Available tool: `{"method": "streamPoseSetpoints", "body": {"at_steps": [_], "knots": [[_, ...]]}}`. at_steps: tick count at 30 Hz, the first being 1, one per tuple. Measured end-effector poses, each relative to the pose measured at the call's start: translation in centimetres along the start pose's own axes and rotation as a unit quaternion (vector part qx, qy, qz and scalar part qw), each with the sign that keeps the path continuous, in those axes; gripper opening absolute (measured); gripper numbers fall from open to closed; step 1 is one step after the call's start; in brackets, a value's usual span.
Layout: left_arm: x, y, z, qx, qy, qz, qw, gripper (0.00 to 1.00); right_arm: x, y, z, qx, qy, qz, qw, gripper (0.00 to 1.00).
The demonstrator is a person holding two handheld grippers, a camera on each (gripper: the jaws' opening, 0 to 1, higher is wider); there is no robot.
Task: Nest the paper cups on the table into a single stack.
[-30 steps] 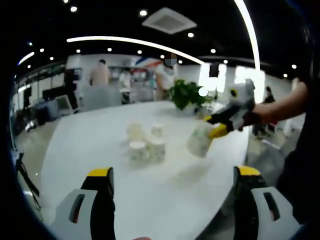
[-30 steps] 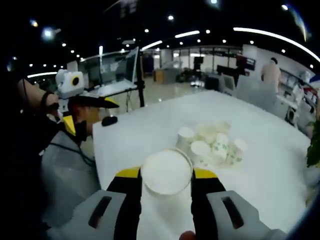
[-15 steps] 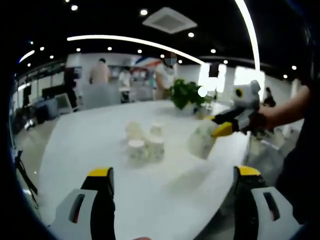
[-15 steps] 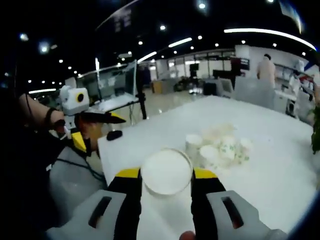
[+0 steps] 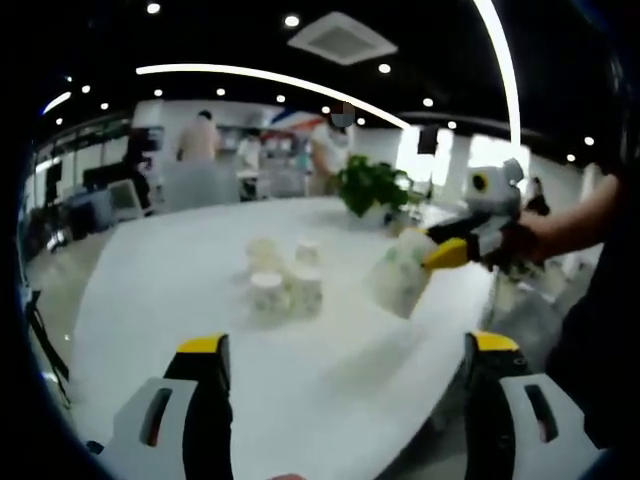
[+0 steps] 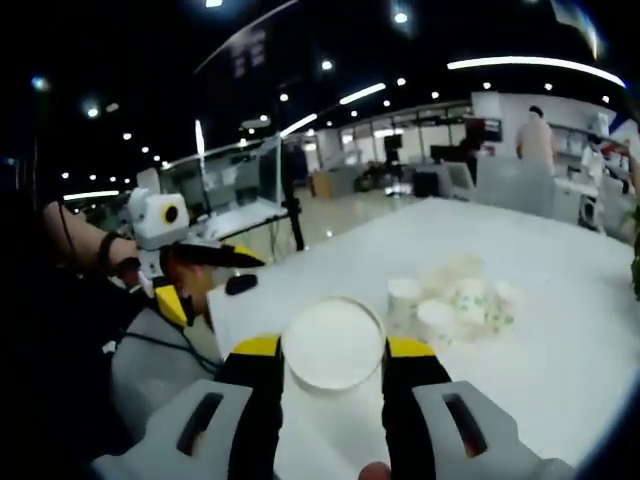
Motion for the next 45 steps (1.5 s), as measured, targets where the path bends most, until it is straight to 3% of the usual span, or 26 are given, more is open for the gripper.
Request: {"method": "streamPoseSetpoints", "body": {"at_steps": [12, 20, 30, 45], "knots": [[0.5, -1.6, 0.1, -0.015, 0.002, -0.029, 0.9995, 0.89, 0.1, 0.7, 0.2, 0.016, -0.016, 0.013, 0.9997, 0.34], [0.9, -2.2, 0.2, -0.026, 0.008, -0.051, 0.9983, 0.8, 0.3, 1.4, 0.7, 0.021, -0.029, 0.027, 0.999, 0.34], [1.4, -2.7, 0.7, -0.021, 0.004, -0.06, 0.998, 0.78, 0.5, 2.6, 1.4, 0.026, -0.041, 0.048, 0.9976, 0.34], [1.7, -4.5, 0.9, -0.046, 0.007, -0.112, 0.9926, 0.61, 1.0, 4.3, 2.0, 0.044, -0.064, 0.08, 0.9937, 0.35]]}}
Point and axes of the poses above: the point that each gripper's makers call its tool centre point, and the gripper's own axes: x roughly forward along the fingers, y roughly to its left, z roughly out of its top, the point moved 2 cm from there along -x, roughly backward along the fingers, and after that the axes turned 3 degrees about x, right-handed, at the moved point
